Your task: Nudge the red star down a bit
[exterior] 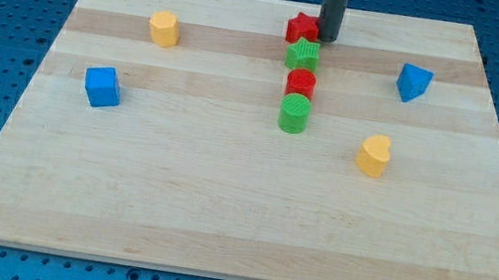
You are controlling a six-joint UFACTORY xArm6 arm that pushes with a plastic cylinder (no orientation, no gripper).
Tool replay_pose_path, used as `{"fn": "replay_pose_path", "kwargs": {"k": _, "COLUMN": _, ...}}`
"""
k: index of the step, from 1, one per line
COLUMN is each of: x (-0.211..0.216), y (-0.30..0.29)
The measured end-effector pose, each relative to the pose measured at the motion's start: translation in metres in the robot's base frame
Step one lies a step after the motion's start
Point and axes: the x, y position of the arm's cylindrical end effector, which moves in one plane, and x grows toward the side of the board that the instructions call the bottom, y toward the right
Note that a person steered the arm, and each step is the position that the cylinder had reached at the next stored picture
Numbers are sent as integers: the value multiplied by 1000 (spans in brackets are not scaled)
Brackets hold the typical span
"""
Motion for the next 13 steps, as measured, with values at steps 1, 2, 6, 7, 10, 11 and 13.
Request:
{"fn": "replay_pose_path", "kwargs": {"k": 1, "x": 0, "y": 11}}
{"fn": "replay_pose_path", "kwargs": {"k": 2, "x": 0, "y": 19}}
{"fn": "replay_pose_path", "kwargs": {"k": 6, "x": -53, "y": -64}}
{"fn": "replay_pose_path", "kwargs": {"k": 7, "x": -37, "y": -82}}
{"fn": "replay_pose_path", "kwargs": {"k": 10, "x": -15, "y": -90}}
{"fn": "replay_pose_path", "kwargs": {"k": 11, "x": -15, "y": -90}}
{"fn": "replay_pose_path", "kwargs": {"k": 13, "x": -15, "y": -85}}
